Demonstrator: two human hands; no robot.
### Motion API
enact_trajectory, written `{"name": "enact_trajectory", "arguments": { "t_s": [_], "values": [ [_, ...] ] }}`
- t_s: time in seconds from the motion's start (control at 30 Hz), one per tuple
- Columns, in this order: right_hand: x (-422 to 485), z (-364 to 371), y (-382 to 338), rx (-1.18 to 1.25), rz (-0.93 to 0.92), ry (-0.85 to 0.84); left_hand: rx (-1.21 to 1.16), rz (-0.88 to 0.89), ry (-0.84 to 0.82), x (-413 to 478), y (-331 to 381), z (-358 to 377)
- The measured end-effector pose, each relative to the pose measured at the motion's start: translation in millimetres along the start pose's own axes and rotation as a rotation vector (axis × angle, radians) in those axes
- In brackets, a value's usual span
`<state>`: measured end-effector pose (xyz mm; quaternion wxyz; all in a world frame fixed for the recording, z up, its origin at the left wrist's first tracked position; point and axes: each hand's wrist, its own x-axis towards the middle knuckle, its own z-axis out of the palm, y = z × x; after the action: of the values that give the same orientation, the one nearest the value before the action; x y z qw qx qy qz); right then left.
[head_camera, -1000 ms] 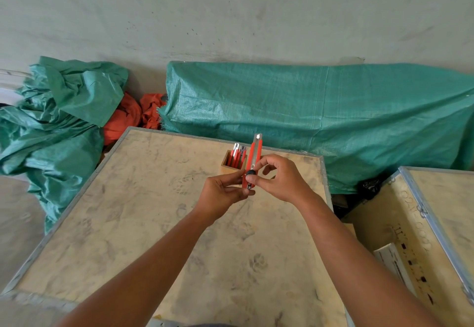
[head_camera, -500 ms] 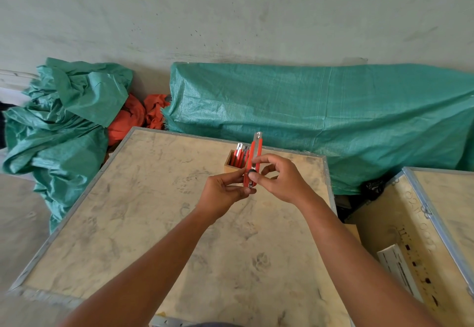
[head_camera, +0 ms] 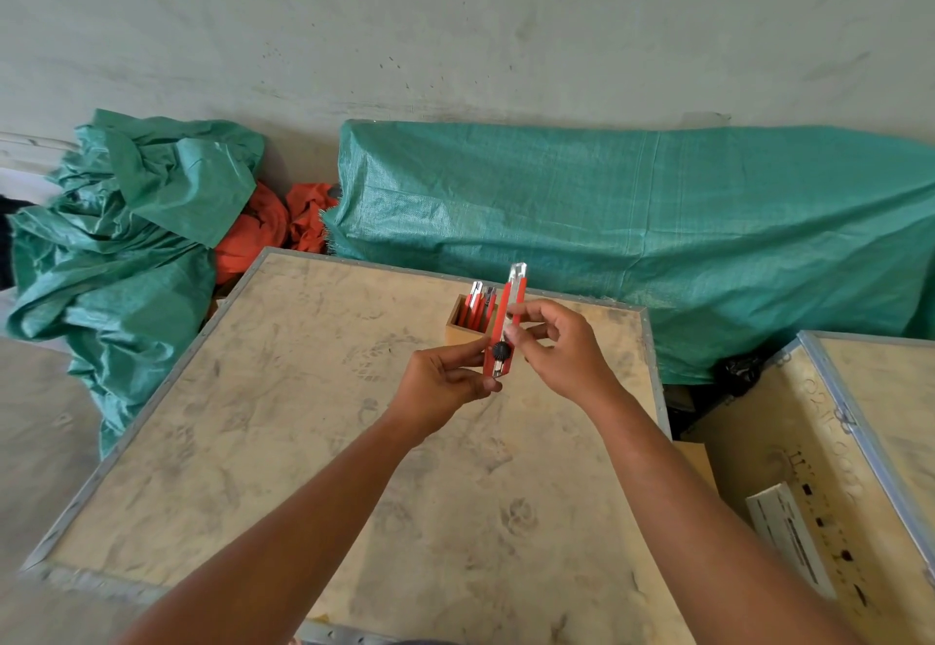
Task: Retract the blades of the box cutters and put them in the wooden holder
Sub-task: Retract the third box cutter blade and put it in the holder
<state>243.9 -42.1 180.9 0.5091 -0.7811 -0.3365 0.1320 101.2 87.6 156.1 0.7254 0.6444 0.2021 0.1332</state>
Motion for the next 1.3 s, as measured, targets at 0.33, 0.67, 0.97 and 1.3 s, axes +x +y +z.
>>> {"name": "enact_trajectory", "arguments": {
  "t_s": [0.33, 0.67, 0.97, 1.3],
  "values": [
    [33.9, 2.5, 14.9, 0.099, 0.121, 0.046, 0.134, -0.024, 0.069, 31.4, -10.4, -11.6],
    [104.3, 26.2, 39.3, 0.059, 0.160, 0.150, 0.387, -0.056, 0.165, 111.1, -21.5, -35.0],
    [136.9, 65.8, 88.3, -0.036, 0.180, 0.282, 0.566, -0.250, 0.195, 166.6, -61.7, -47.9],
    [133.5, 95.3, 119.3, -0.215, 0.161, 0.132, 0.500, -0.257, 0.167, 184.0, -86.4, -49.4]
  ]
}}
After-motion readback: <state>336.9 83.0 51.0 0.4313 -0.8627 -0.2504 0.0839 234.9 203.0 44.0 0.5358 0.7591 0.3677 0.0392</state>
